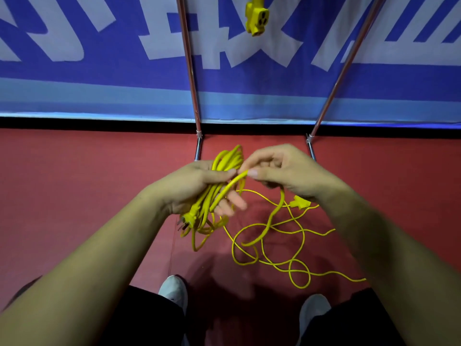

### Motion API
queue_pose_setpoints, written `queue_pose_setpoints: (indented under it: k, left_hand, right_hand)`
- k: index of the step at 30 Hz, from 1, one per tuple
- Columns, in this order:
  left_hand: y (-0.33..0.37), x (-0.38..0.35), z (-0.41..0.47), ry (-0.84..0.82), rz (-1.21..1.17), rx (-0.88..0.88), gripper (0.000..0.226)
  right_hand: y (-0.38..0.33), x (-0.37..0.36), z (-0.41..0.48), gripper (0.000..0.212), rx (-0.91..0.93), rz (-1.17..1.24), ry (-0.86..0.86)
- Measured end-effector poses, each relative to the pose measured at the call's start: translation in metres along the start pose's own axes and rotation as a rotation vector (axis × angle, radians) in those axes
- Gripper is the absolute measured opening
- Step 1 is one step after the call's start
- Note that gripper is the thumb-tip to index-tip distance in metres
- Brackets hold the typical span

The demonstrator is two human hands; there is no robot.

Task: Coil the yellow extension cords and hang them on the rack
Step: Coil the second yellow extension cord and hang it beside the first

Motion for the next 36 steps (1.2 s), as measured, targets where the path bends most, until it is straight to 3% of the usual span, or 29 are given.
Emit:
queue_pose_setpoints:
  k: [4,8,12,15,18,22,27,32,36]
  left_hand:
    - [0.009,0.006,0.000,-0.032,-0.113,-0.048,0.016]
    - [0.012,0.010,0.002,-0.016,-0.149,-0.054,0.020]
    - [0.013,0.008,0.003,0.008,-0.140,-0.065,0.018]
    - [0.016,0.019,0.001,0.070,-0.148,-0.076,0.019]
    - [0.016,0.034,0.000,0.198,-0.051,-0.059,0.024]
    - [0.015,0.028,-0.002,0.158,-0.083,-0.042,0.035]
    - [0.015,0.016,-0.001,0.055,-0.154,-0.004,0.029]
    - [0.019,0.018,-0.005,-0.096,-0.226,-0.056,0.030]
    - [0.018,0.014,-0.003,-0.040,-0.179,-0.033,0.029]
  right_hand:
    - [0.028,0.026,-0.006,0.009,-0.064,-0.064,0.093]
    - [0.068,0.054,-0.023,0.013,-0.250,-0.235,-0.072]
    - [0.089,0.054,-0.030,0.007,-0.352,-0.223,-0.239]
    - [0.096,0.057,-0.033,0.009,-0.397,-0.331,-0.222]
    - [0.087,0.059,-0.030,0.011,-0.331,-0.247,0.012]
    - [0.059,0.052,-0.015,0.020,-0.183,-0.143,0.188]
    - [0.015,0.030,-0.006,0.018,-0.040,-0.348,0.078]
    - [-0.005,0.025,-0.004,0.015,-0.049,-0.598,-0.070]
    - [-0.003,0.032,-0.007,0.019,-0.107,-0.672,-0.122]
Point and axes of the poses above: each hand's wrist, its own z-axis towards the middle knuckle, its own x-axis out of the back of the hand, y = z × x, the point moved 2 cm from there along z, towards the middle knuckle, and after that the axes turned 9 degrees about x, right-handed, at the moved point
